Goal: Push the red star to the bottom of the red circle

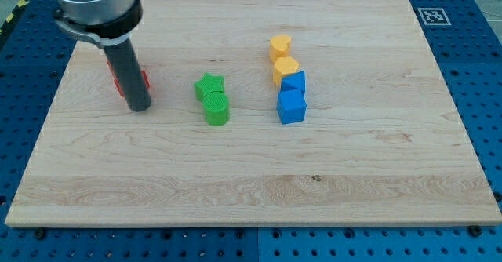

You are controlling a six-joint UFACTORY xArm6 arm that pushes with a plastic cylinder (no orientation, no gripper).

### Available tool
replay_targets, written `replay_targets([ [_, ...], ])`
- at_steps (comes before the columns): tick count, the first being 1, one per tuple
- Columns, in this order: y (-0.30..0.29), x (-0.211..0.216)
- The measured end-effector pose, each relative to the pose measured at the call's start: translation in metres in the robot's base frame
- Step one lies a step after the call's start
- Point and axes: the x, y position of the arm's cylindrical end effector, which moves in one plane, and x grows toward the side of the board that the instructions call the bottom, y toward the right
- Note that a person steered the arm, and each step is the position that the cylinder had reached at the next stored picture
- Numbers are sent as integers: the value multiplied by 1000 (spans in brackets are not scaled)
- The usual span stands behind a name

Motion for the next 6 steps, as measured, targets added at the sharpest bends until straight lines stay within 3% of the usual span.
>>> replay_targets([
  [1, 9, 8],
  [2, 57, 20],
  [3, 70, 6],
  [6, 70, 3],
])
